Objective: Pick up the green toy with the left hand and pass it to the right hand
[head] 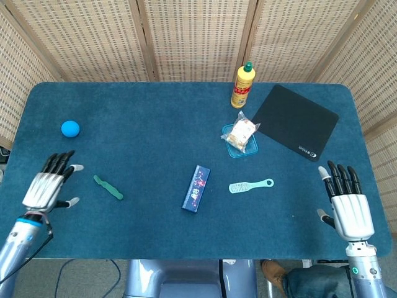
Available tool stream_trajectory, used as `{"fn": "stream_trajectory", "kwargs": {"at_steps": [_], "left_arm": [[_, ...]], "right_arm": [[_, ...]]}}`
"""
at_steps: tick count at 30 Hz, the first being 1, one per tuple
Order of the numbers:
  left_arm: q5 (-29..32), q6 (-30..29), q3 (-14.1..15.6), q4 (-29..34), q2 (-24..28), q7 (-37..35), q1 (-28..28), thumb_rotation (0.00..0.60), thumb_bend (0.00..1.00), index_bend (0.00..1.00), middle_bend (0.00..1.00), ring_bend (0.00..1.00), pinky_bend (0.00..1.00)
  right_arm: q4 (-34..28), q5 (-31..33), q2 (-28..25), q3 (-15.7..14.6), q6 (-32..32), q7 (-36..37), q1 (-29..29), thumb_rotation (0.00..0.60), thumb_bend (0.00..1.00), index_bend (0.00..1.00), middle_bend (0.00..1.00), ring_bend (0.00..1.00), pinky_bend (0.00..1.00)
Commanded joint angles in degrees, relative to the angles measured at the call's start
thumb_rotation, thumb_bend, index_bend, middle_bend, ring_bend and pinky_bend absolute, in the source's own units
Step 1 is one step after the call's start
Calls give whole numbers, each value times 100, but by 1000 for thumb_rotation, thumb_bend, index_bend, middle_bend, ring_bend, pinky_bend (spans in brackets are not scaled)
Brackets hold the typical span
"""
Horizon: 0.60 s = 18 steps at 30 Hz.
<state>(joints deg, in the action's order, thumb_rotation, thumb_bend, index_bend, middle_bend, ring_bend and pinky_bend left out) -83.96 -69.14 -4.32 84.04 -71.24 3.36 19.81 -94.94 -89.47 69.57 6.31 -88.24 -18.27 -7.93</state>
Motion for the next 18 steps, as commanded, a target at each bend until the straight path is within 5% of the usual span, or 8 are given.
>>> {"fn": "stream_trajectory", "kwargs": {"at_steps": [1, 10, 18], "left_arm": [[56, 561, -68, -553, -423, 239, 430, 600, 229, 407, 0, 0, 0], [589, 1493, -80, -1526, -1138, 627, 880, 600, 274, 434, 0, 0, 0], [550, 1662, 14, -2250, -1545, 411, 1031, 600, 367, 449, 0, 0, 0]], "right_arm": [[11, 8, 5, 0, 10, 7, -4, 600, 0, 0, 0, 0, 0], [94, 118, 45, 18, 114, -22, -41, 600, 0, 0, 0, 0, 0], [103, 181, 55, 20, 173, -62, -63, 600, 0, 0, 0, 0, 0]]}}
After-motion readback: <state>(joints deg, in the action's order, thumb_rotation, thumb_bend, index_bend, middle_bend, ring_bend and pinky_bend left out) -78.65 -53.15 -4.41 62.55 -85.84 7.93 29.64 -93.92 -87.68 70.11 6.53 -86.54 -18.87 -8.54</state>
